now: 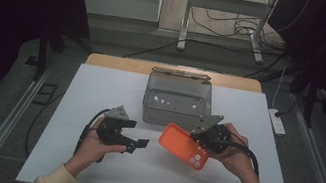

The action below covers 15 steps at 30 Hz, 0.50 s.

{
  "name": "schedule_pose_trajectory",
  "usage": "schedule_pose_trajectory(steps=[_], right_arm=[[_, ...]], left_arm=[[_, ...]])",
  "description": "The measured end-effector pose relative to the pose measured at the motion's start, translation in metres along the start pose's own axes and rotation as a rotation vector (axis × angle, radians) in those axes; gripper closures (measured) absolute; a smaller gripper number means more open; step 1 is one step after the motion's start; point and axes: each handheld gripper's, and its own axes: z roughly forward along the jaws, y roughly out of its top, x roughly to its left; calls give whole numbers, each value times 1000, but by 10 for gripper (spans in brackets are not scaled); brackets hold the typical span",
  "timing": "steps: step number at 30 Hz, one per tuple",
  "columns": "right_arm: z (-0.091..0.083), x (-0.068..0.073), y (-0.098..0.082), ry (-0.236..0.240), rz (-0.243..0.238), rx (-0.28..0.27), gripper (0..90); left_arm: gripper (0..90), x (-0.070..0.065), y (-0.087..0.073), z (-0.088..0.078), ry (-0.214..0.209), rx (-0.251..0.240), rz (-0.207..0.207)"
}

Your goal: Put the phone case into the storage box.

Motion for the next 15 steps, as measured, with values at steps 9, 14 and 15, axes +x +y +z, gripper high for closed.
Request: schedule_pose_trajectory(steps=[9, 14, 15], right_arm=[[1, 2, 3, 2, -7, -1, 888], [3, 3, 4, 0, -13, -12, 888], [4, 3, 5, 2, -11, -12, 888]], left_arm=[[125, 0, 4, 4, -10, 8, 4], [125, -2, 7, 5, -11, 13, 9], [125, -1, 7, 5, -12, 14, 9]])
